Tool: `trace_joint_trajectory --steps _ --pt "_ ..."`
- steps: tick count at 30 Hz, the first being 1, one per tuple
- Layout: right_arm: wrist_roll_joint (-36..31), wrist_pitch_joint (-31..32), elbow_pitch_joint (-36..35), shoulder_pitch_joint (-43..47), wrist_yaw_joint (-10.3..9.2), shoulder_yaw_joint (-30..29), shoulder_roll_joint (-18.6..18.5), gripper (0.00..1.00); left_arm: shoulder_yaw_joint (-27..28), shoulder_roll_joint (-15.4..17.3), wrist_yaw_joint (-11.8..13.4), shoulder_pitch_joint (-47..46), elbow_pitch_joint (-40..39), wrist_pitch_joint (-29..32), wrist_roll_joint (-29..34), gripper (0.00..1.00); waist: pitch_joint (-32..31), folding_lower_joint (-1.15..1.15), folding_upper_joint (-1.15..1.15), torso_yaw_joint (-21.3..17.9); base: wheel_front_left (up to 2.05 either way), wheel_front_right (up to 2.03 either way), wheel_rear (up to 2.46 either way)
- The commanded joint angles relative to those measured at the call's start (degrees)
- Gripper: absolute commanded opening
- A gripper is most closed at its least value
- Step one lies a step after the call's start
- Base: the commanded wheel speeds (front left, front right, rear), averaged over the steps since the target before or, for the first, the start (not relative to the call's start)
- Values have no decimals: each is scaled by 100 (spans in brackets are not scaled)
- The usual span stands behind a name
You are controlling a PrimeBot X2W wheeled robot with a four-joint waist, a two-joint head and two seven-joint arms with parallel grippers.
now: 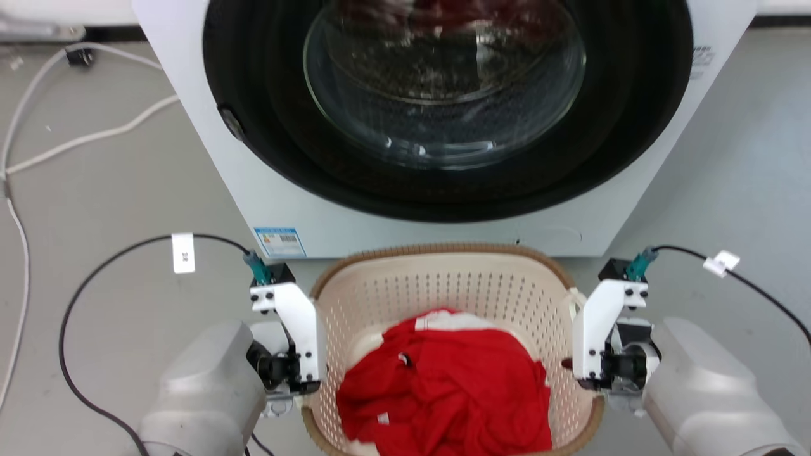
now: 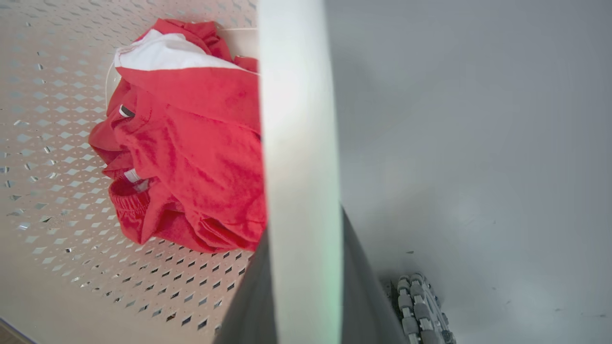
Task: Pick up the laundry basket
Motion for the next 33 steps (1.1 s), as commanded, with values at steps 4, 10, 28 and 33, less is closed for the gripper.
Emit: trace_joint_trajectory --steps 4,10,28,33 --pt "157 173 83 212 66 -12 11 0 -44 -51 3 245 88 138 -69 0 -406 2 0 39 0 0 0" --pt "240 418 201 485 66 -13 74 0 -92 -107 3 517 115 155 -122 0 -743 2 0 8 0 0 0" --pt "191 487 291 501 66 -68 103 0 -193 -159 -4 722 108 151 -221 0 -847 2 0 2 0 0 0" --pt "141 441 296 513 66 -63 91 0 -206 -185 -4 738 103 101 -233 0 -862 2 0 7 0 0 0"
